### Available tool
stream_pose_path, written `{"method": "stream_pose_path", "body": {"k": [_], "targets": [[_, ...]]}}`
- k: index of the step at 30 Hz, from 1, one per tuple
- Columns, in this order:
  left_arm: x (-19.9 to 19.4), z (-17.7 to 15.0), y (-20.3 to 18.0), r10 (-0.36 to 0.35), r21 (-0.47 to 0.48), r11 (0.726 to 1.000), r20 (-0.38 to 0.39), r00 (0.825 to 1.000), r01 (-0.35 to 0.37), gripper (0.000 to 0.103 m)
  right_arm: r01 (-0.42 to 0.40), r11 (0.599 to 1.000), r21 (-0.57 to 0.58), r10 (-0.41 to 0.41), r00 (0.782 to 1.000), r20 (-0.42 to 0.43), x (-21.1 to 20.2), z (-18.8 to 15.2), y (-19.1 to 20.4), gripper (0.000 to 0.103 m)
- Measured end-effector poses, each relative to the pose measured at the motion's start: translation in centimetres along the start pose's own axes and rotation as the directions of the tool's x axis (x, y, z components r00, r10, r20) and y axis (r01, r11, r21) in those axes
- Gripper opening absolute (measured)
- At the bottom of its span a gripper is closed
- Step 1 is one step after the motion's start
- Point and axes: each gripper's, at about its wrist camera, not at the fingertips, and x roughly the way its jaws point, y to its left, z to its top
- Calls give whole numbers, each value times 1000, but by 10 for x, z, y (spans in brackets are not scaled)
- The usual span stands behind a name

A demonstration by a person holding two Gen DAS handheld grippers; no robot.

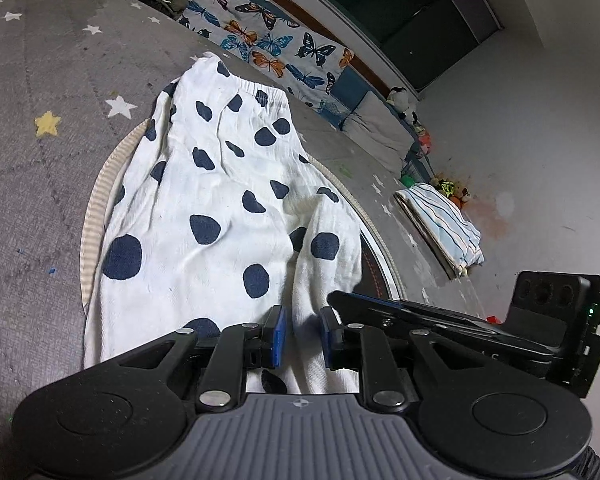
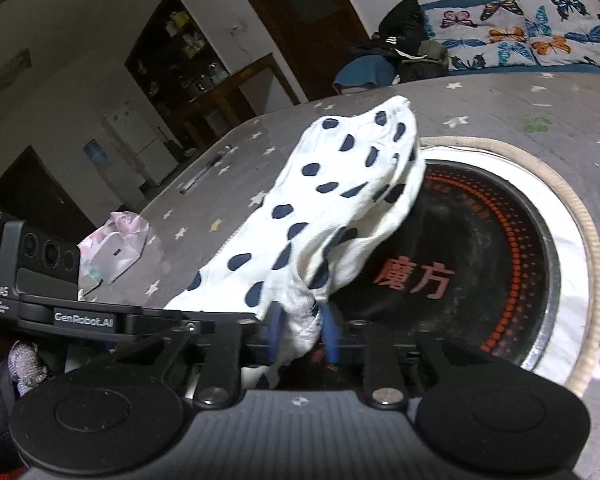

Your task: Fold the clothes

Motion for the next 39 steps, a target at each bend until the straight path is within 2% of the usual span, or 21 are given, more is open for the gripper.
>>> {"method": "stream_pose_path", "body": {"k": [4,7,12,14,16,19,22,27,29,34,37,39], "targets": [[0,0,0,1,1,1000,2,1000,-1,21,47,998,-48,-46,999,25,-17,0,10,5],[-1,0,0,2,4,1000,1,1000,-2,21,132,987,-94,-131,991,18,-34,-1,15,5],[-2,1,-2,13,15,1000,1,1000,-13,23,258,955,-147,-265,964,-30,-44,-9,14,3],[-5,1,-6,27,35,999,2,1000,-27,29,314,935,-166,-325,945,-43,-42,-13,14,2],[-10,1,-11,40,67,997,7,999,-41,34,341,926,-162,-351,936,-34,-44,-13,13,2],[-18,-2,-24,41,130,991,12,999,-42,34,326,931,-165,-329,944,12,-52,-9,19,3],[-20,-9,-35,37,195,980,8,999,-38,34,276,943,-187,-273,961,45,-49,0,31,5],[-19,-25,-45,56,289,956,-27,998,-46,32,208,954,-215,-207,978,25,-23,10,38,8],[-19,-32,-46,71,324,944,-38,997,-55,30,204,952,-228,-213,977,-12,-10,10,38,8],[-29,-47,-51,78,409,911,-41,996,-55,31,273,920,-282,-298,953,-49,1,4,36,7],[-35,-53,-55,70,441,896,-37,997,-46,31,266,919,-292,-287,957,-33,-11,1,45,8],[-38,-59,-61,64,467,884,-43,997,-37,31,227,921,-316,-249,968,-32,-18,-2,57,8]]}}
